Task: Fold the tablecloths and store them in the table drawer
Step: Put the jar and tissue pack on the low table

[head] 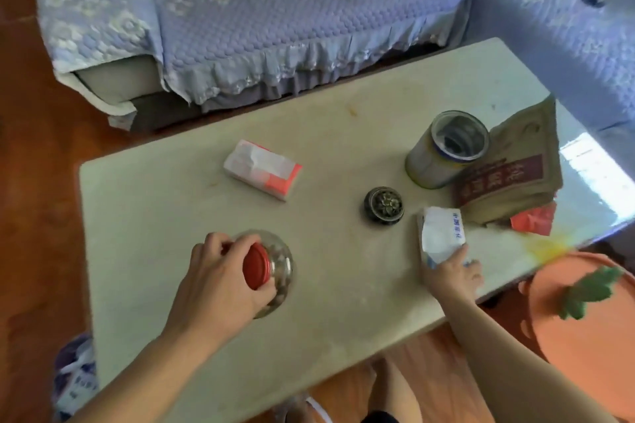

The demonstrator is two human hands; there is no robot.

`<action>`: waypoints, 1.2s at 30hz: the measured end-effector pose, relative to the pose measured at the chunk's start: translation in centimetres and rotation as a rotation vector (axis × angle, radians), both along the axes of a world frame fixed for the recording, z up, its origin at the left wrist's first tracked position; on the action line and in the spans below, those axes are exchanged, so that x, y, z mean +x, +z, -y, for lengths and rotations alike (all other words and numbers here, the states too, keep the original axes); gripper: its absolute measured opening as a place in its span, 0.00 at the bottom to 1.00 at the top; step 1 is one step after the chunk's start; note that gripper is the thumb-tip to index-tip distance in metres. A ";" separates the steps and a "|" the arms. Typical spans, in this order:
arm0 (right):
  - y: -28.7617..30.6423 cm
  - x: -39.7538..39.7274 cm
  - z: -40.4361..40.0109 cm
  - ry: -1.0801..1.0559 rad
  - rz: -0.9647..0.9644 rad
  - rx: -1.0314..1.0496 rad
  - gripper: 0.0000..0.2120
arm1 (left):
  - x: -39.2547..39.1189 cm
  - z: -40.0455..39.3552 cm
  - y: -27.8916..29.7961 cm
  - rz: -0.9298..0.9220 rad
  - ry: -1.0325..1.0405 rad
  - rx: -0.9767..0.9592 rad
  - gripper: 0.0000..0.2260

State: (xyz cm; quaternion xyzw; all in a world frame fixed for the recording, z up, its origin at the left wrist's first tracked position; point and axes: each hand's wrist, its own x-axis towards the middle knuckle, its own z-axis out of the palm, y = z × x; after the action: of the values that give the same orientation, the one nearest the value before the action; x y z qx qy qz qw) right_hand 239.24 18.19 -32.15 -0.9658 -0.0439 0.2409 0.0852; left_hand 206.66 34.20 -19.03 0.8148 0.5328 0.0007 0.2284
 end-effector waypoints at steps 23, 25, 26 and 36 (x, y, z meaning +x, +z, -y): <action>-4.1 13.1 -13.4 1.273 0.056 -0.017 0.31 | 39.4 -17.3 -7.6 -0.050 -0.143 -0.010 0.32; -5.0 13.7 -12.3 1.302 0.110 0.003 0.30 | 42.0 -17.7 -9.0 -0.054 -0.179 0.006 0.31; -5.3 13.8 -12.0 1.321 0.130 0.003 0.30 | 43.0 -17.9 -9.6 -0.062 -0.198 0.005 0.32; -2.8 11.6 -15.1 1.345 0.123 0.188 0.34 | 39.5 -17.3 -10.1 0.238 -0.020 -0.109 0.35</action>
State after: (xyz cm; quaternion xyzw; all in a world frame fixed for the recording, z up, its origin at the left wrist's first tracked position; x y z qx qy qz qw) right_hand 250.82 33.31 -34.98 -0.7289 -0.6602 0.1813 -0.0023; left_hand 246.18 51.46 -29.10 0.8007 0.4931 0.0663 0.3338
